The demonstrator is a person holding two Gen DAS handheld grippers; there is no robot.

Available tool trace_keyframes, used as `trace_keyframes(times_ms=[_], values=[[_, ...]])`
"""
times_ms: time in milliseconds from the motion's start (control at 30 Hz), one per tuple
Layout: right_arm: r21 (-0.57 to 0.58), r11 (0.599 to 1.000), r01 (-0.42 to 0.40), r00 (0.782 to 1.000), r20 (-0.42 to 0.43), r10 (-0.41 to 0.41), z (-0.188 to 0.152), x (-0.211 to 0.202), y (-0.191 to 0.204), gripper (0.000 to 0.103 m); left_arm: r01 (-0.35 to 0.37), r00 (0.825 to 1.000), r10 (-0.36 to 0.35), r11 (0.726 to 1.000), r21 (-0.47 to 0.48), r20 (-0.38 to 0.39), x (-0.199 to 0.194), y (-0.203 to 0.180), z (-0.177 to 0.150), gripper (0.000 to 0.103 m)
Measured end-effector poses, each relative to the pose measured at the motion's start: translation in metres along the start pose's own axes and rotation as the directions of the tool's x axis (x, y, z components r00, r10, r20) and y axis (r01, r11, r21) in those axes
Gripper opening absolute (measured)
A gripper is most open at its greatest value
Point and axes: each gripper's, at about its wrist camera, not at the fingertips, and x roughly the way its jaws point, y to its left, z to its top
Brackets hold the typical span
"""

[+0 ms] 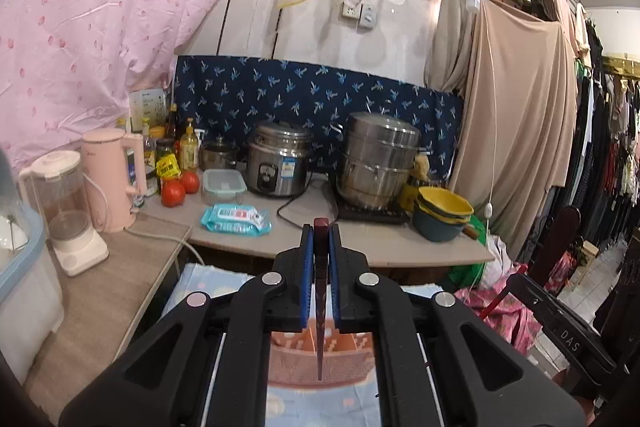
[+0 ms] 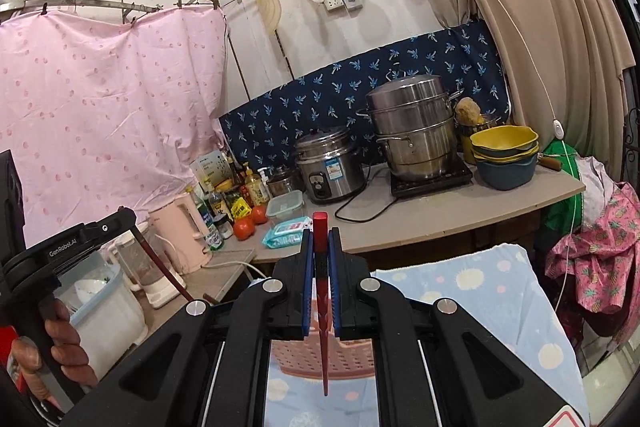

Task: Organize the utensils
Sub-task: 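Carry both chopsticks up into the pink basket and open both tools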

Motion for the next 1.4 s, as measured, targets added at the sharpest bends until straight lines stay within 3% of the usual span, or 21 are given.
trace_keyframes(times_ms=[233, 533, 967, 1400], values=[[0.014, 0.999, -0.04, 0.998, 0.044, 0.039, 0.026, 0.035, 0.008, 0.007, -0.016, 0.999, 0.017, 1.0, -0.015, 0.033, 0.028, 0.009, 0.02, 0.007], [0.029, 0.999, -0.042, 0.999, -0.012, 0.042, 0.011, 0.078, 0.003, 0.007, -0.034, 0.999, 0.034, 0.999, -0.016, -0.026, 0.066, 0.02, 0.0, 0.007], [0.021, 0.998, -0.052, 0.995, 0.084, 0.05, 0.052, 0.067, 0.009, 0.007, -0.05, 0.996, 0.049, 0.999, -0.014, -0.072, 0.086, 0.029, -0.018, 0.007], [0.003, 0.999, 0.035, 0.996, -0.079, -0.034, -0.009, 0.115, -0.013, 0.007, -0.057, 0.992, 0.055, 0.998, -0.019, -0.116, 0.096, 0.034, -0.034, 0.007]])
